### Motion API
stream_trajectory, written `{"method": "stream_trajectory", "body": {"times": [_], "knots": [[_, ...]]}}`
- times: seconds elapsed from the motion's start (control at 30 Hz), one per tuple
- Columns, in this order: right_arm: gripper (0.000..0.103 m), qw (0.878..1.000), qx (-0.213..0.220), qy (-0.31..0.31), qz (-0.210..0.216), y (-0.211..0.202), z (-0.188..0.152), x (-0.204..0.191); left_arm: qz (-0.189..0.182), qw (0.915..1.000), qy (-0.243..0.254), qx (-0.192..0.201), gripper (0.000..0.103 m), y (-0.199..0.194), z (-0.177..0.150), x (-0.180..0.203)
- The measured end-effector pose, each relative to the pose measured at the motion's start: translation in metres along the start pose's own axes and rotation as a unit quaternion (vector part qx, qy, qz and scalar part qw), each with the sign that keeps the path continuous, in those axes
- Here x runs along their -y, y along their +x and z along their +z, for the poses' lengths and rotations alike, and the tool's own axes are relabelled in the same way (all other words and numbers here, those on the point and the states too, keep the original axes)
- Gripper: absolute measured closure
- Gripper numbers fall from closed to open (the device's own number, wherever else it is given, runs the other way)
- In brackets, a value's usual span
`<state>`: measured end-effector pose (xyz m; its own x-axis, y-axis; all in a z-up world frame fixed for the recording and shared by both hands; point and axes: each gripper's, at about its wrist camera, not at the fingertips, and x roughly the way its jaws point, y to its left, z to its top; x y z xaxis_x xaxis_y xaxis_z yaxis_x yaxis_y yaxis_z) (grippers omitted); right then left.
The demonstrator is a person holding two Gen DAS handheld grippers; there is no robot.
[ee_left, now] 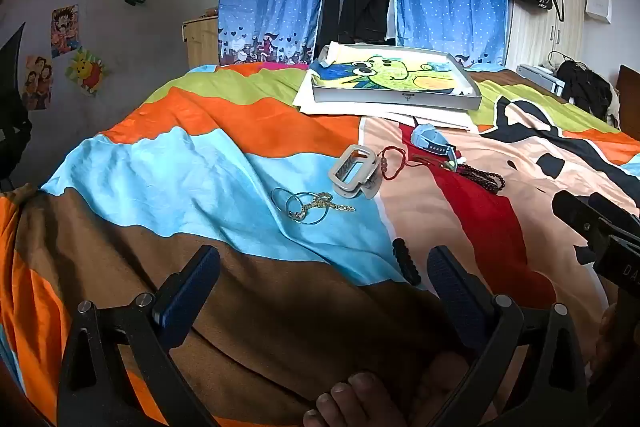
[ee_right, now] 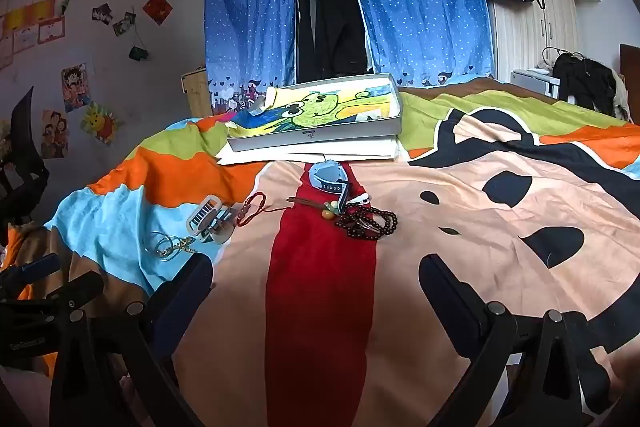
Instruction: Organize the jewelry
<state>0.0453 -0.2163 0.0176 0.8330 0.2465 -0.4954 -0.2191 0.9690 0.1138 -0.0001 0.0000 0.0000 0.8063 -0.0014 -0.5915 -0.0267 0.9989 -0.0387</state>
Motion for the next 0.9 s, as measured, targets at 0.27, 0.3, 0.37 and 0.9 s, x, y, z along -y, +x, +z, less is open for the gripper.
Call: {"method": "stream_trajectory", "body": {"times": [0.27, 0.3, 0.37, 0.9], "knots": [[0.0, 1.0, 0.001, -0.001, 0.0, -0.0002, -0.0003, -0.0001, 0.0, 1.0, 0.0, -0.001, 0.002, 0.0001, 0.0, 0.0], [0.0, 1.0, 0.002, -0.001, 0.0, -0.0004, -0.0003, 0.0, 0.0, 1.0, 0.0, -0.001, 0.001, 0.0001, 0.0, 0.0], [0.0, 1.0, 0.002, -0.002, 0.0, -0.0008, 0.0001, -0.0003, 0.001, 1.0, 0.0, -0.001, 0.001, 0.0, 0.0, 0.0], [0.0, 1.0, 0.002, 0.0, 0.0, -0.0017, -0.0004, 0.0003, -0.001, 1.0, 0.001, -0.002, 0.001, -0.0048, -0.0018, 0.0001]]}}
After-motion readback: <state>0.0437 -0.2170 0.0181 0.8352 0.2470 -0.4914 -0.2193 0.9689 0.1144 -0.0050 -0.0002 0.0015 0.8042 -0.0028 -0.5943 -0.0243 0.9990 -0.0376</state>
